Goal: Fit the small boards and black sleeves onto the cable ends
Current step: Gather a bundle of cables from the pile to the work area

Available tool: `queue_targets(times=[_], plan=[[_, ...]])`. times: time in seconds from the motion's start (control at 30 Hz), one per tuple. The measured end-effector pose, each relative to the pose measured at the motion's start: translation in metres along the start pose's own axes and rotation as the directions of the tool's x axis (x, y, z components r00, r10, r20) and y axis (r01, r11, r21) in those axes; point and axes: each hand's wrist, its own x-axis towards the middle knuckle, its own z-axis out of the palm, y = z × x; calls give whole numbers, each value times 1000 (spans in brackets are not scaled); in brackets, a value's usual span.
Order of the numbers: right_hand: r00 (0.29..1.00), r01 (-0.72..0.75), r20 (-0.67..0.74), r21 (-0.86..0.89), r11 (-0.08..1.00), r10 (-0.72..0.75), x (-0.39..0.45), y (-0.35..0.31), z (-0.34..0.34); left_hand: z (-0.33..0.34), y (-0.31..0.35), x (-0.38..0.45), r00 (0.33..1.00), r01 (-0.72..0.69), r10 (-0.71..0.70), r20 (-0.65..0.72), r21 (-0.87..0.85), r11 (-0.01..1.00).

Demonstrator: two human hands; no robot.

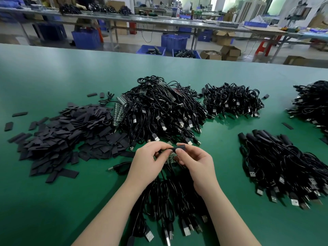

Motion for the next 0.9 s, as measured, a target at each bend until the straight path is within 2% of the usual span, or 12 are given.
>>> queue_targets(times=[0.3, 0.5, 0.8, 0.9], plan=[[996, 13, -92, 3, 1000, -12, 0, 2, -1, 0, 3, 0, 1000, 4, -3, 31, -20, 1000], [987, 19, -163, 96, 995, -3, 1, 1, -1, -1, 4, -1, 998, 69, -68, 18, -59, 996], [987, 31, -161, 75, 997, -19, 1, 3, 1, -1, 1, -1, 994, 112, -112, 15, -3, 994], [987, 40, -157, 82, 996, -27, 1, 3, 0, -1, 1, 0, 997, 81, -80, -11, 21, 997]])
